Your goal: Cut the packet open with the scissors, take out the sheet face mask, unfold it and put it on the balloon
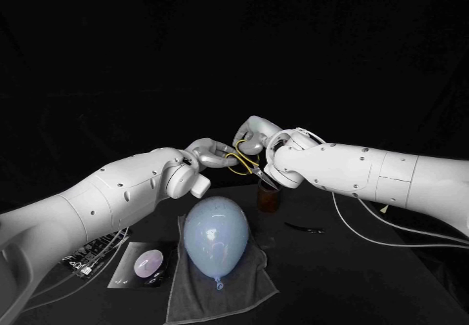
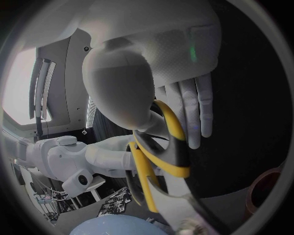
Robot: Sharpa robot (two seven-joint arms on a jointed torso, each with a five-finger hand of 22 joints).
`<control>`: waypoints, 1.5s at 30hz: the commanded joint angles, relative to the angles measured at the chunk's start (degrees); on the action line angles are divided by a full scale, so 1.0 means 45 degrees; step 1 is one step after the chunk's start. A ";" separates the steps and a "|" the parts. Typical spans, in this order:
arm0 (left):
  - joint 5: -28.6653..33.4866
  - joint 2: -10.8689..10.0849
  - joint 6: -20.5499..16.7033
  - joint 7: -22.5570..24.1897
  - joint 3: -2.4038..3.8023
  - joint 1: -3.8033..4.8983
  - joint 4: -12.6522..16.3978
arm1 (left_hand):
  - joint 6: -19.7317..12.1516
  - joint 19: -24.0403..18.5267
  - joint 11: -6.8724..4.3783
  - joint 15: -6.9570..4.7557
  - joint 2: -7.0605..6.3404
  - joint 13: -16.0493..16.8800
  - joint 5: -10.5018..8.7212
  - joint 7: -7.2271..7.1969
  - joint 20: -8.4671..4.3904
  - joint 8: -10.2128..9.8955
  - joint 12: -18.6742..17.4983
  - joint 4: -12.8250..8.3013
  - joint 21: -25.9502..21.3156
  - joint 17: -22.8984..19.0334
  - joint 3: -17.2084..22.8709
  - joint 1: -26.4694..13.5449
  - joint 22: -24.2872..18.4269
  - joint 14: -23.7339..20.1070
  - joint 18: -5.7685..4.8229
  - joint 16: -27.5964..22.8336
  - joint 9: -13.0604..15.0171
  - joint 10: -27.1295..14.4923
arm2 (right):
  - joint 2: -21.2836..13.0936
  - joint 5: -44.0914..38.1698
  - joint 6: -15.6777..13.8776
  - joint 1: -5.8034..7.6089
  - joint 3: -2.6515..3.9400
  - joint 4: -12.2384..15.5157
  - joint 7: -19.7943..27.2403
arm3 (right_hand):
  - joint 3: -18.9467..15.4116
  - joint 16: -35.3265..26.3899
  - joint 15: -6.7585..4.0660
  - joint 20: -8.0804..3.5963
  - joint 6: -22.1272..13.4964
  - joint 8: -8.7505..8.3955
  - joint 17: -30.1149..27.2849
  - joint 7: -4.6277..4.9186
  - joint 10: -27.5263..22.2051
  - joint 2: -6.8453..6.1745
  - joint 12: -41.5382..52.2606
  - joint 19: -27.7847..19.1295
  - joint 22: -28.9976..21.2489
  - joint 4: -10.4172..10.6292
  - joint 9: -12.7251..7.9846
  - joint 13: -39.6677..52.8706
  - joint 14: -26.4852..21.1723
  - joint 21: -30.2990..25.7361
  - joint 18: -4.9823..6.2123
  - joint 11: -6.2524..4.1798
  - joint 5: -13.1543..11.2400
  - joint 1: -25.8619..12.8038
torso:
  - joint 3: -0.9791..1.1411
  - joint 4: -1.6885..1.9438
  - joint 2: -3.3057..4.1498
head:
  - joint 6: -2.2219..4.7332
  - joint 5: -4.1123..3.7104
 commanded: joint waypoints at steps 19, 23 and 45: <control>0.1563 0.0062 0.0917 -0.0230 0.0121 0.0091 0.0156 | -0.2455 -0.1353 0.0196 0.0355 -0.0432 0.0013 0.0619 0.1650 0.0023 0.1706 -0.0081 -0.1219 -0.0166 -0.0578 0.3307 0.0375 -0.0137 -0.3574 -0.0174 -0.0279 0.0171 -0.3134 | 0.0380 -0.0543 0.0483 -0.0321 -0.0154 -0.0294 -0.0125 | 0.0080 -0.0085 -0.0052 -0.0009 0.0051 0.0085 0.0025 0.0011 0.0408 0.0173 0.0031 -0.0123 0.0032 -0.0024 0.0091 0.0011 0.0028 0.0068 0.0219 -0.0356 0.0037 0.0009 | 0.0010 0.0000 -0.0008 | -0.0086 0.0020; 0.1755 0.0109 0.0525 -0.0396 0.0123 0.0113 0.0068 | -0.2560 -0.1343 0.0225 0.0357 -0.0396 0.0105 0.0527 0.1672 0.0030 0.2119 0.0361 -0.2056 -0.0155 -0.0409 0.3871 0.0149 -0.0129 -0.3550 -0.0174 0.0070 0.0245 -0.2950 | 0.0320 -0.0532 0.0400 -0.0351 -0.0159 -0.0150 -0.0139 | 0.0080 -0.0085 -0.0052 -0.0009 0.0051 0.0085 0.0025 0.0011 0.0408 0.0173 0.0031 -0.0123 0.0032 -0.0024 0.0091 0.0011 0.0028 0.0068 0.0219 -0.0356 0.0037 0.0009 | 0.0010 -0.0001 -0.0006 | -0.0104 0.0025; 0.1872 0.0540 -0.0028 -0.1664 0.0121 0.0177 -0.0603 | -0.3160 -0.1296 0.0221 0.0401 -0.0313 0.0047 -0.2983 0.1664 0.0032 0.3301 0.1398 -0.1841 -0.0141 -0.0322 0.1604 0.1573 -0.0115 -0.4424 -0.0175 0.0791 0.0014 -0.3616 | 0.0628 -0.0553 0.0356 -0.0491 -0.0162 -0.0455 -0.0466 | 0.0099 -0.0093 -0.0048 -0.0006 0.0043 0.0076 0.0034 0.0015 0.0400 0.0177 0.0028 -0.0158 0.0058 -0.0028 0.0105 0.0008 0.0021 0.0082 0.0216 -0.0352 0.0037 0.0002 | 0.0003 -0.0011 -0.0004 | -0.0202 0.0023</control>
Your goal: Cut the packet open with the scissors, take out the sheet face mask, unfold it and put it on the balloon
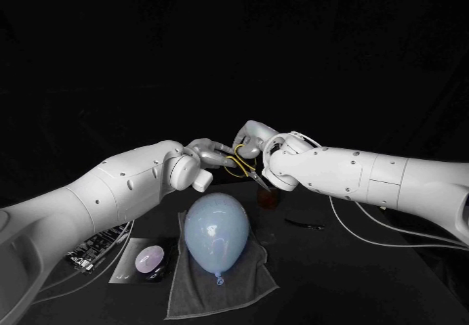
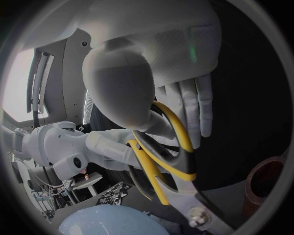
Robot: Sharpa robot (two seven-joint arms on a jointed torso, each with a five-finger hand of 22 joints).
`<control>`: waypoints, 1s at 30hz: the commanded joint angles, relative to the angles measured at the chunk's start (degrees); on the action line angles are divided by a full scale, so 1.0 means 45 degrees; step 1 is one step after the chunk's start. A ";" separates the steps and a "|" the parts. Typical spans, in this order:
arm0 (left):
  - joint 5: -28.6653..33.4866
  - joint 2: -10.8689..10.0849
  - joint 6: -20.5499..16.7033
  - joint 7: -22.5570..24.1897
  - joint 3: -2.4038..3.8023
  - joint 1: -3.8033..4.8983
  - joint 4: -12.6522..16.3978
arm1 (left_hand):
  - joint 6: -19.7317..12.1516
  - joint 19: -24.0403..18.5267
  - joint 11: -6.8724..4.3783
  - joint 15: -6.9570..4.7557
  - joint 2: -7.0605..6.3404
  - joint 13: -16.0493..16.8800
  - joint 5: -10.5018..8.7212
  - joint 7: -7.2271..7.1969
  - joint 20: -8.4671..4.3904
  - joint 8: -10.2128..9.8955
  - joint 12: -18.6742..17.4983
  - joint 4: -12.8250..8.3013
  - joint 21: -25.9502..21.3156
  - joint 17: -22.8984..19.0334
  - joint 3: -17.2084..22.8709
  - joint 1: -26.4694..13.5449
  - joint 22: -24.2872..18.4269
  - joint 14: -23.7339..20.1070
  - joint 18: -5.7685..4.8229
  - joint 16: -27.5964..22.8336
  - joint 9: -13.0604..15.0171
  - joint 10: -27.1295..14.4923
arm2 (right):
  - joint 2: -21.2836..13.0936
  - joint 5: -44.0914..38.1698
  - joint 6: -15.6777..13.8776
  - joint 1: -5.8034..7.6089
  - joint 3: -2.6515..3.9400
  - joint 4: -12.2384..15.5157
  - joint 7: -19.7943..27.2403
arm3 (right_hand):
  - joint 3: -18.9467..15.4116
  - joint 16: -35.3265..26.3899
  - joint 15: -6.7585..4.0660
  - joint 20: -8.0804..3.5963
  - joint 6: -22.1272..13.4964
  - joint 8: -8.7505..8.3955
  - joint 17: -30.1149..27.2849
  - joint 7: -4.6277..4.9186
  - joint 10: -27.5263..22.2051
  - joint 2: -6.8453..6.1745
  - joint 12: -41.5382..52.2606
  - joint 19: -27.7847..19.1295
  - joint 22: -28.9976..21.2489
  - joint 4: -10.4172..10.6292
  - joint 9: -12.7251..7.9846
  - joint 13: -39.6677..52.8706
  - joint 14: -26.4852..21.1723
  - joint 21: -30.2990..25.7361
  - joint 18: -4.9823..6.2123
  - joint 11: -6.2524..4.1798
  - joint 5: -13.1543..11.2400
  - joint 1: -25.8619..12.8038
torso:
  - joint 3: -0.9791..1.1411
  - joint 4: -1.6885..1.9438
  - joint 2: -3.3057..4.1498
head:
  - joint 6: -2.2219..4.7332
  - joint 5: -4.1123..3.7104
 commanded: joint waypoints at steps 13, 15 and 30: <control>0.0578 -0.0110 0.1882 -0.0048 0.0218 0.0110 0.0295 | -0.0561 -0.0267 0.0021 0.0062 -0.0081 -0.0092 0.0397 0.1945 0.0017 0.0607 0.0029 -0.1142 -0.0012 -0.0214 0.1939 -0.0307 0.0002 -0.1038 -0.0171 -0.0067 -0.0270 -0.1458 | 0.0246 -0.0209 0.0366 -0.0159 -0.0040 -0.0342 -0.0059 | 0.0085 -0.0024 -0.0073 -0.0006 0.0086 0.0062 0.0019 0.0022 0.0396 0.0140 0.0042 -0.0074 0.0019 0.0022 0.0015 0.0012 0.0039 0.0091 0.0112 -0.0350 0.0038 -0.0034 | -0.0001 -0.0003 0.0009 | -0.0004 0.0008; 0.0591 -0.0147 0.2080 -0.0025 0.0244 0.0110 0.0346 | -0.0591 -0.0275 0.0024 0.0067 -0.0080 -0.0093 0.0407 0.1945 0.0017 0.0661 0.0085 -0.1311 -0.0009 -0.0225 0.1907 -0.0438 0.0004 -0.1097 -0.0170 -0.0036 -0.0313 -0.1549 | 0.0245 -0.0210 0.0365 -0.0165 -0.0040 -0.0368 -0.0058 | 0.0085 -0.0024 -0.0073 -0.0006 0.0086 0.0062 0.0019 0.0022 0.0396 0.0140 0.0042 -0.0074 0.0019 0.0022 0.0015 0.0012 0.0039 0.0091 0.0112 -0.0350 0.0038 -0.0034 | -0.0003 -0.0001 0.0000 | -0.0015 0.0008; 0.0692 -0.0416 0.2905 -0.0024 0.0400 0.0211 0.0512 | -0.1282 -0.0378 0.0086 0.0096 -0.0103 -0.0201 0.0167 0.1942 0.0020 0.0805 -0.0151 0.0131 -0.0012 -0.0638 -0.1252 0.0275 -0.0002 -0.1528 -0.0169 -0.0538 -0.0632 -0.2593 | 0.0159 -0.0211 0.0368 -0.0193 -0.0040 -0.0372 -0.0089 | 0.0097 -0.0029 -0.0071 -0.0004 0.0083 0.0058 0.0025 0.0024 0.0393 0.0139 0.0041 -0.0094 0.0036 0.0015 0.0024 0.0011 0.0036 0.0102 0.0111 -0.0349 0.0038 -0.0034 | -0.0004 0.0006 0.0013 | -0.0003 0.0015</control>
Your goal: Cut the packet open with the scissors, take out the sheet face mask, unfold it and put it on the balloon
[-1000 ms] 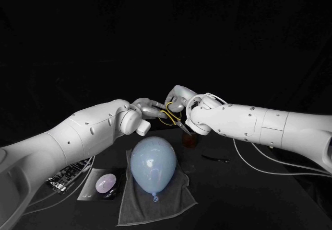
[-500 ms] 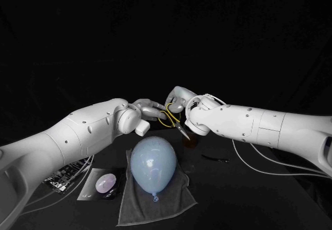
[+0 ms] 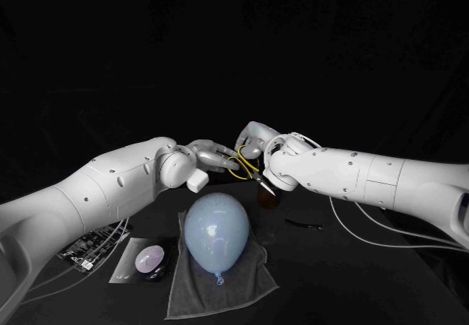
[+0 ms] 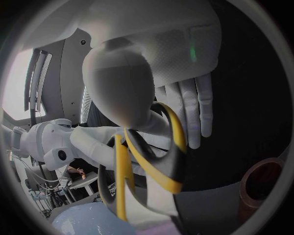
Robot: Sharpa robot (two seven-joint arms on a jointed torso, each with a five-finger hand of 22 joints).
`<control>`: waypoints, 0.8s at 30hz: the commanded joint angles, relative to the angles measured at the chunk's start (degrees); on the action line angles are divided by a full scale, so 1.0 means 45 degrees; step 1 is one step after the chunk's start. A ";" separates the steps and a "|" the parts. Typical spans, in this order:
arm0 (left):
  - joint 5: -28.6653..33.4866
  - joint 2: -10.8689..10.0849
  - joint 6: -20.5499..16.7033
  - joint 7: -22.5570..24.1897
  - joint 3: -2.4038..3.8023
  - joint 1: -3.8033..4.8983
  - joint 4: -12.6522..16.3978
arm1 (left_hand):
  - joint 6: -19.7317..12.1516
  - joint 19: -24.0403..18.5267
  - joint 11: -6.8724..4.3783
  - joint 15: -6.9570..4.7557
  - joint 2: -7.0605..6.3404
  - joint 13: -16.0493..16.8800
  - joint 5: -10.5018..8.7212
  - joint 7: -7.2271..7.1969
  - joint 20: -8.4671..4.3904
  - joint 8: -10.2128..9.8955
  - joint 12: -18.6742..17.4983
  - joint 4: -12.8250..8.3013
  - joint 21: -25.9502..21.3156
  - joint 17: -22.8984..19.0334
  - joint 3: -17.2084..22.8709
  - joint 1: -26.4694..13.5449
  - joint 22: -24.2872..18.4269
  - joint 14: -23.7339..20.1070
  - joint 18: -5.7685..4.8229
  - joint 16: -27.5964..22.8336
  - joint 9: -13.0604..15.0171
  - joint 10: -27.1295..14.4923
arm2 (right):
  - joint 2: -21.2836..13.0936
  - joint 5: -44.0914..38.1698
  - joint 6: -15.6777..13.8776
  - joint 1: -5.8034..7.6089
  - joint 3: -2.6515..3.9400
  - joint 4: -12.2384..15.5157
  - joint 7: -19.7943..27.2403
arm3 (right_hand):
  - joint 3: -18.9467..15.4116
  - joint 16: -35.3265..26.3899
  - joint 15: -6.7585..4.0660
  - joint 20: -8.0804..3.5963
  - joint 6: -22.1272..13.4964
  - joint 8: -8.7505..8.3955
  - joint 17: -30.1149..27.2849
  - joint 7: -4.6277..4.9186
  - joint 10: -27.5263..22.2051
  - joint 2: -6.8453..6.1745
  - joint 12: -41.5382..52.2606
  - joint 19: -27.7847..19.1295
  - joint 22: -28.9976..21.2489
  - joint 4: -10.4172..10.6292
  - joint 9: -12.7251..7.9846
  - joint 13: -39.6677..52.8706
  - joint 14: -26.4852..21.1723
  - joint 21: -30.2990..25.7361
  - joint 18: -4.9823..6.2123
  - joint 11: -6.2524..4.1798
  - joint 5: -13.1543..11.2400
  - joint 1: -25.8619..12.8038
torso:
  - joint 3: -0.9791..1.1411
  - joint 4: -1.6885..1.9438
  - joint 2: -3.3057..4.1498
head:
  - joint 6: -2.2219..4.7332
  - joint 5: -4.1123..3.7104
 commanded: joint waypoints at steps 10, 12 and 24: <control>-0.0120 0.0121 0.0353 0.0113 0.0095 0.0174 -0.0015 | -0.0586 -0.0108 0.0024 0.0005 -0.0071 0.0030 -0.1004 0.2018 0.0015 -0.0015 0.0157 0.1979 -0.0014 0.0035 -0.6300 -0.0325 -0.0004 -0.0097 -0.0168 0.0097 -0.0092 -0.0094 | -0.0056 -0.0149 0.0289 -0.0082 -0.0037 0.0258 -0.0022 | 0.0062 -0.0029 -0.0072 -0.0004 0.0070 0.0076 0.0020 -0.0013 0.0392 0.0139 0.0054 -0.0095 0.0011 -0.0027 0.0024 0.0010 0.0036 0.0046 0.0204 -0.0349 0.0052 -0.0034 | 0.0004 -0.0003 0.0003 | -0.0001 0.0041; -0.0232 0.0118 0.0238 0.0056 0.0095 0.0182 -0.0034 | -0.0580 -0.0101 0.0025 0.0002 -0.0076 0.0056 -0.1328 0.2025 0.0015 0.0053 0.0272 0.2002 -0.0012 0.0080 -0.6852 -0.0477 -0.0002 -0.0082 -0.0167 0.0184 -0.0067 -0.0017 | -0.0085 -0.0154 0.0280 -0.0082 -0.0037 0.0280 -0.0027 | 0.0062 -0.0029 -0.0072 -0.0004 0.0070 0.0076 0.0020 -0.0013 0.0392 0.0139 0.0054 -0.0095 0.0011 -0.0027 0.0024 0.0010 0.0036 0.0046 0.0204 -0.0349 0.0052 -0.0034 | 0.0005 -0.0009 0.0004 | 0.0000 0.0044; -0.0681 -0.0017 -0.0015 0.0064 0.0094 0.0203 -0.0100 | -0.0646 -0.0060 0.0037 0.0002 -0.0097 0.0081 -0.2208 0.2029 0.0013 0.0186 0.0421 0.2008 0.0000 0.0137 -0.7971 -0.0833 0.0007 -0.0060 -0.0165 0.0326 -0.0048 0.0057 | -0.0288 -0.0164 0.0232 -0.0080 -0.0036 0.0304 -0.0051 | 0.0071 -0.0032 -0.0072 -0.0002 0.0069 0.0072 0.0025 -0.0012 0.0392 0.0139 0.0054 -0.0109 0.0027 -0.0033 0.0033 0.0010 0.0034 0.0056 0.0204 -0.0348 0.0051 -0.0034 | 0.0016 -0.0017 0.0007 | 0.0045 0.0032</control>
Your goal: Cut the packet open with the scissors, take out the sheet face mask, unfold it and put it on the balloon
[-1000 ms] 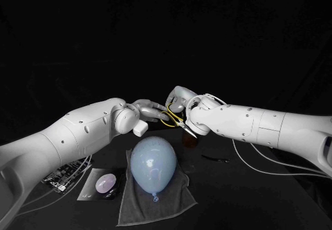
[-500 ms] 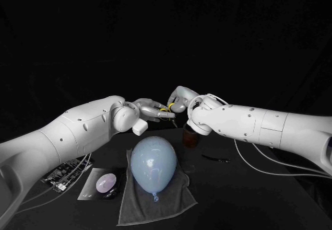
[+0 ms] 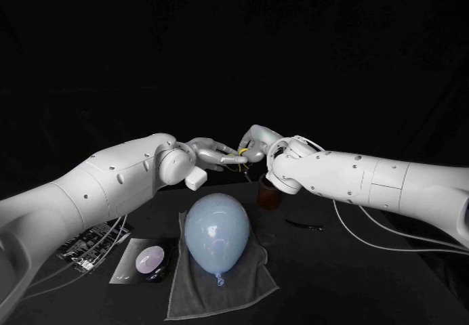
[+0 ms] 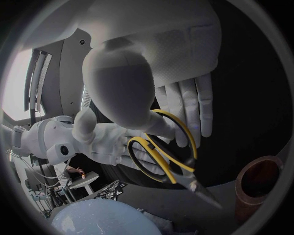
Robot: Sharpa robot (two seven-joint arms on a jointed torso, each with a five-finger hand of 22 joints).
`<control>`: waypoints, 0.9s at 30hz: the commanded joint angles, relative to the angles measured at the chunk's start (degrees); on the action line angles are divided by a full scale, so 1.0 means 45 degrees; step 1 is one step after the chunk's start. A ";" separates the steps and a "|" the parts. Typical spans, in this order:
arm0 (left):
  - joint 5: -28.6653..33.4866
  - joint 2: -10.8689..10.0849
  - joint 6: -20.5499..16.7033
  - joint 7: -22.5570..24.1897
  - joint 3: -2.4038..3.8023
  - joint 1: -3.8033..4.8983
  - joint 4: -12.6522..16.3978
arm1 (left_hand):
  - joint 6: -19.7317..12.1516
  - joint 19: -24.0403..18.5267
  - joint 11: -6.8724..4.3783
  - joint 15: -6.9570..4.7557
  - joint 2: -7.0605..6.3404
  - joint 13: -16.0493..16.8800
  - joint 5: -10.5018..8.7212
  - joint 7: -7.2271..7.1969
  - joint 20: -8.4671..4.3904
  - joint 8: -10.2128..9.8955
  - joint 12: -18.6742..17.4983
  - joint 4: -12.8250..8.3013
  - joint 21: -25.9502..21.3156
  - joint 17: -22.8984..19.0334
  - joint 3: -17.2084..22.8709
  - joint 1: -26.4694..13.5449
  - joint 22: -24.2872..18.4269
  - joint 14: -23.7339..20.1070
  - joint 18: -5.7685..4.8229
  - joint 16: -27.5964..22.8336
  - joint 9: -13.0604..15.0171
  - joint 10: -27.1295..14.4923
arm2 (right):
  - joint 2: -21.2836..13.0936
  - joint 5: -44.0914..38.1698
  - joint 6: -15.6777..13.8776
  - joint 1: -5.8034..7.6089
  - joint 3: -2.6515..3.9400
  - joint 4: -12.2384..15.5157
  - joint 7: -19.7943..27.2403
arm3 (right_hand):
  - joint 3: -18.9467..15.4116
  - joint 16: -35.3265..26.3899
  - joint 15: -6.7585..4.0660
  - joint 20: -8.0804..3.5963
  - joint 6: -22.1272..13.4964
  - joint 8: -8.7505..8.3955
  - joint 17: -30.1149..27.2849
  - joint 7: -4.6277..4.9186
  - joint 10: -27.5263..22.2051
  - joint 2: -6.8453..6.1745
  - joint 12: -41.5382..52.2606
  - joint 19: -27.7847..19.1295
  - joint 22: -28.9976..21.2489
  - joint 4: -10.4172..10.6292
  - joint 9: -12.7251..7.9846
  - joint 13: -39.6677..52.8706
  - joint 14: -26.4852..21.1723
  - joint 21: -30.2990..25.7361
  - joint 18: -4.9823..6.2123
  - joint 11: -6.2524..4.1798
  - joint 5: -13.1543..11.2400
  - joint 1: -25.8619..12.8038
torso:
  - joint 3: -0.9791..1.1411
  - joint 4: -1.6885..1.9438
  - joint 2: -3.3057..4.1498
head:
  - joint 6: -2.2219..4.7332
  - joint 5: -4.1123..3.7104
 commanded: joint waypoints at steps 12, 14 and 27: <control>-0.0173 -0.0473 -0.1172 0.1692 0.0026 0.0041 0.0073 | 0.0188 0.0553 0.0014 -0.0046 0.0064 0.0287 -0.0416 0.2130 -0.0040 0.0475 0.1541 0.0002 0.0207 0.0636 -0.0025 -0.0258 0.0138 0.0613 -0.0146 0.1491 0.0051 0.1319 | -0.0641 -0.0088 0.0054 0.0045 0.0023 0.0462 -0.0007 | 0.0079 -0.0032 -0.0090 -0.0001 0.0058 0.0043 0.0022 0.0006 0.0391 0.0136 0.0043 -0.0120 0.0024 -0.0041 0.0027 0.0010 0.0018 0.0067 0.0217 -0.0348 0.0039 -0.0034 | 0.0000 0.0001 -0.0003 | 0.0015 -0.0063; -0.0097 -0.0594 -0.1218 0.1824 0.0023 0.0041 0.0069 | 0.0335 0.1062 -0.0019 -0.0104 0.0096 0.0303 -0.0398 0.2181 -0.0048 0.0597 0.1732 -0.0029 0.0402 0.0993 0.0218 -0.0230 0.0251 0.1255 -0.0173 0.2362 0.0043 0.1632 | -0.0778 -0.0068 -0.0050 0.0069 0.0046 0.0545 0.0006 | 0.0080 -0.0033 -0.0090 -0.0001 0.0059 0.0042 0.0025 0.0006 0.0391 0.0133 0.0043 -0.0124 0.0031 -0.0042 0.0031 0.0010 0.0019 0.0073 0.0218 -0.0347 0.0039 -0.0037 | -0.0001 0.0002 0.0001 | 0.0019 -0.0078; 0.1924 -0.2096 -0.1704 0.3986 -0.0017 0.0030 0.0557 | 0.2768 0.6407 -0.0529 -0.0879 0.1881 0.0044 -0.0912 0.2039 -0.0138 0.0732 0.2385 -0.0074 0.2413 0.1541 0.2010 -0.0439 0.1141 0.6147 0.0054 0.4844 -0.0525 0.5284 | -0.2024 0.2940 -0.1135 0.0460 0.0261 0.1044 0.1538 | 0.0117 -0.0057 -0.0079 0.0012 0.0053 0.0026 0.0042 0.0012 0.0362 0.0121 0.0031 -0.0217 0.0075 -0.0057 0.0058 0.0003 -0.0009 0.0084 0.0206 -0.0339 0.0040 -0.0046 | -0.0021 0.0015 0.0000 | -0.0005 -0.0211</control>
